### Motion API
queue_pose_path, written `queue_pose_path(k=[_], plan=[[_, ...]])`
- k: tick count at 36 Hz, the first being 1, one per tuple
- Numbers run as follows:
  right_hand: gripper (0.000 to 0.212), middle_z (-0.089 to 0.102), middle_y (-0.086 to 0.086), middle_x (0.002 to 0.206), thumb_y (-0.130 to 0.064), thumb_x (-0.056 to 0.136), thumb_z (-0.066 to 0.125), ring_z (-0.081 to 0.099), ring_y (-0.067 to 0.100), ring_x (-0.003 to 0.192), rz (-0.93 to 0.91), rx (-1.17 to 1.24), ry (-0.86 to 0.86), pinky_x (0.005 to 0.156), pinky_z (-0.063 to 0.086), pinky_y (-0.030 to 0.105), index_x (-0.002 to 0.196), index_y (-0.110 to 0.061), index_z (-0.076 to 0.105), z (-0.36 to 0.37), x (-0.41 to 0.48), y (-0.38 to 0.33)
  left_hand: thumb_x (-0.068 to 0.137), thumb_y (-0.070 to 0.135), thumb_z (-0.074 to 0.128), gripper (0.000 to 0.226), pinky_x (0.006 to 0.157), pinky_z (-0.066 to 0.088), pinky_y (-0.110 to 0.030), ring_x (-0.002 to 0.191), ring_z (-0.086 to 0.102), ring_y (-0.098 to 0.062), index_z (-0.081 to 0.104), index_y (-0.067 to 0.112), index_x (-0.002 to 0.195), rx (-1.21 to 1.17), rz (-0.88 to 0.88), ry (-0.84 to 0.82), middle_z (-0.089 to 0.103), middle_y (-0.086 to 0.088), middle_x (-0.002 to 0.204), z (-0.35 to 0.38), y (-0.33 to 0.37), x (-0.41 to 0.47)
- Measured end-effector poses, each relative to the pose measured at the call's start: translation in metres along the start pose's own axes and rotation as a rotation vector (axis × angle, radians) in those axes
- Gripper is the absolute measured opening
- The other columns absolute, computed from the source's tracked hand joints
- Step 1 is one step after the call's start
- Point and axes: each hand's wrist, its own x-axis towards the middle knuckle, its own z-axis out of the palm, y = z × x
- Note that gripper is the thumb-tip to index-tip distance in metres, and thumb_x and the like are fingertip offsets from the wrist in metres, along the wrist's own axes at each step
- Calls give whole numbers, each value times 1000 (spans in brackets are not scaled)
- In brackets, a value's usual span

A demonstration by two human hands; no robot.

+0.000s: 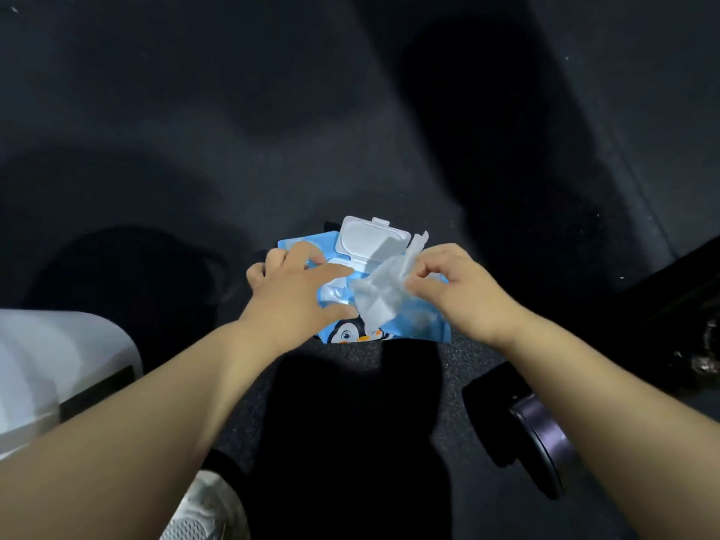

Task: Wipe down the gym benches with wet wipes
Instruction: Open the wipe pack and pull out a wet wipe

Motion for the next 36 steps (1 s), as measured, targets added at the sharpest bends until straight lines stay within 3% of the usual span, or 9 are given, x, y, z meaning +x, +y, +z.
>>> queue_pose_path(k=[3, 10, 16, 18, 20, 23, 26, 29, 36], plan=[[7, 50, -2, 105, -18, 81, 68, 43, 3, 103, -27, -102, -28, 86, 30, 4, 82, -15, 62, 12, 1, 6, 78, 61, 59, 41, 102, 14, -31, 114, 24, -14, 53, 53, 119, -5, 8, 1, 32, 19, 123, -1, 0, -3], [60, 44, 3, 120, -29, 78, 71, 50, 25, 103, -62, -570, -6, 80, 47, 38, 126, -20, 37, 32, 5, 12, 85, 51, 58, 37, 98, 22, -30, 112, 26, -14, 51, 46, 121, 22, -3, -25, 32, 16, 124, -3, 3, -7], [22, 55, 3, 102, -30, 83, 63, 56, 27, 91, 24, -627, -16, 70, 46, 33, 99, -18, 55, 32, 10, 15, 89, 42, 55, 39, 97, 26, -29, 114, 29, -16, 48, 39, 127, 74, 13, -70, 34, 10, 129, -10, 1, -9], [18, 51, 5, 104, -22, 81, 62, 48, 26, 97, 13, -674, -5, 77, 44, 32, 98, -19, 58, 24, 9, 12, 90, 39, 54, 39, 99, 30, -30, 116, 30, -17, 48, 37, 129, 76, 14, -96, 36, 9, 131, -17, 2, -11], [12, 43, 4, 103, -14, 79, 58, 40, 24, 96, 18, -670, -7, 80, 42, 31, 89, -20, 55, 14, 6, 7, 90, 38, 54, 40, 98, 33, -31, 118, 31, -18, 47, 35, 130, 91, 8, -132, 37, 8, 133, -24, 5, -14], [18, 45, 2, 88, -8, 76, 53, 44, 24, 82, 73, -632, -29, 63, 34, 29, 72, -19, 39, -4, -2, -4, 90, 40, 53, 39, 97, 36, -33, 119, 35, -19, 48, 34, 129, 122, -15, -187, 40, 8, 131, -37, 13, -23], [14, 54, 5, 76, -6, 76, 50, 51, 27, 69, 113, -544, 6, 50, 34, 31, 80, -15, 41, -25, -21, -24, 89, 40, 54, 36, 95, 42, -35, 114, 44, -18, 51, 33, 124, 63, -71, -230, 46, 8, 122, -54, 24, -44], [19, 58, 6, 76, -6, 78, 50, 53, 24, 62, 88, -483, 35, 51, 40, 34, 92, -15, 42, -44, -51, -51, 86, 40, 59, 31, 92, 47, -34, 100, 53, -12, 57, 32, 116, -72, -126, -252, 51, 10, 112, -80, 38, -76], [21, 62, -2, 78, -12, 74, 61, 60, 20, 69, 38, -334, -14, 57, 47, 31, 90, -23, 53, -90, -138, -138, 80, 44, 68, 30, 82, 46, -24, 90, 58, -3, 60, 35, 108, -403, -283, -141, 59, 17, 99, -171, 88, -172]])
